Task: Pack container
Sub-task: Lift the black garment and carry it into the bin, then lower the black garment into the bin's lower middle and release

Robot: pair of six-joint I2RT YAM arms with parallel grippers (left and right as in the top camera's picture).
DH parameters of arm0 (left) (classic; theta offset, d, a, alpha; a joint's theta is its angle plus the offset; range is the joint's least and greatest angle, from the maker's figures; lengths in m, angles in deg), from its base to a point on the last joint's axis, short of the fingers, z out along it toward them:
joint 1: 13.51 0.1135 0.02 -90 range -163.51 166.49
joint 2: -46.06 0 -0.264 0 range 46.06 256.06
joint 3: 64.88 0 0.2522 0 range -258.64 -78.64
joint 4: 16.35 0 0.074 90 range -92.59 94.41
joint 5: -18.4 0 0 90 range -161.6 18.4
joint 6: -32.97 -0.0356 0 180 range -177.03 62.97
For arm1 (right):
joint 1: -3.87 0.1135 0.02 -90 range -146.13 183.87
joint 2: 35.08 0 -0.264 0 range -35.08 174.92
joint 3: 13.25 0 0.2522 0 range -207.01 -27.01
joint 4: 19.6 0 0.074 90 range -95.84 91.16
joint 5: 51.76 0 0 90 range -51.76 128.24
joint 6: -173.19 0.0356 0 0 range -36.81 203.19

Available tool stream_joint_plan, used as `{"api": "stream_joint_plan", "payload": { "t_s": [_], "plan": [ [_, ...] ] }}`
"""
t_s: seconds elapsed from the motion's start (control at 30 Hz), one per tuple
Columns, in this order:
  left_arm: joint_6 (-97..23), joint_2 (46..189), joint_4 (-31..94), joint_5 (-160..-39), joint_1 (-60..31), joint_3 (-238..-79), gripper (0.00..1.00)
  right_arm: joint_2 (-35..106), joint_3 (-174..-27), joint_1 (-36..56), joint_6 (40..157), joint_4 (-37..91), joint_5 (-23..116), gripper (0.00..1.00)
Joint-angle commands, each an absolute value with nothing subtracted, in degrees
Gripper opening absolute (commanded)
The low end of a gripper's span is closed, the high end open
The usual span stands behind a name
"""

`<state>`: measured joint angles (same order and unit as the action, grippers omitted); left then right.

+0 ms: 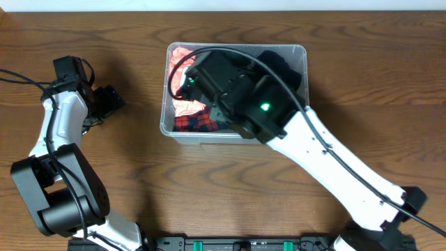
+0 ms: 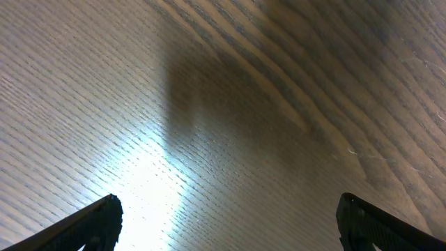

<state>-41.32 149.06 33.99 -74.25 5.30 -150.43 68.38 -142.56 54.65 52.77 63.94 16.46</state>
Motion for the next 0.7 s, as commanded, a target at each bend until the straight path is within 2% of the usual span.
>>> {"api": "stream_joint_plan", "payload": {
  "t_s": [0.0, 0.33, 0.37, 0.43, 0.5, 0.57, 0.67],
  "plan": [
    [-40.82, 149.41, 34.06, -74.1, 5.43, -150.1, 0.98, 72.16, -143.19, 55.7, 51.16, 63.59, 14.73, 0.01],
    [-40.82, 149.41, 34.06, -74.1, 5.45, -150.1, 0.98, 77.45, -143.19, 58.5, 51.22, 62.24, 22.23, 0.01],
    [-40.82, 149.41, 34.06, -74.1, 5.43, -150.1, 0.98, 77.45, -143.19, 58.96, 51.4, 62.08, 22.2, 0.1],
    [-40.82, 149.41, 34.06, -74.1, 5.43, -150.1, 0.98, 77.45, -143.19, 59.88, 51.37, 62.04, 22.2, 0.41],
    [-40.82, 149.41, 34.06, -74.1, 5.43, -150.1, 0.98, 77.45, -143.19, 60.42, 51.37, 62.06, 22.18, 0.65],
    [-40.82, 149.41, 34.06, -74.1, 5.43, -150.1, 0.98, 77.43, -143.21, 60.86, 51.37, 62.04, 22.18, 0.68],
    [-40.82, 149.41, 34.06, -74.1, 5.43, -150.1, 0.98, 77.17, -143.63, 61.41, 51.9, 62.08, 22.2, 0.65]
  ]
}}
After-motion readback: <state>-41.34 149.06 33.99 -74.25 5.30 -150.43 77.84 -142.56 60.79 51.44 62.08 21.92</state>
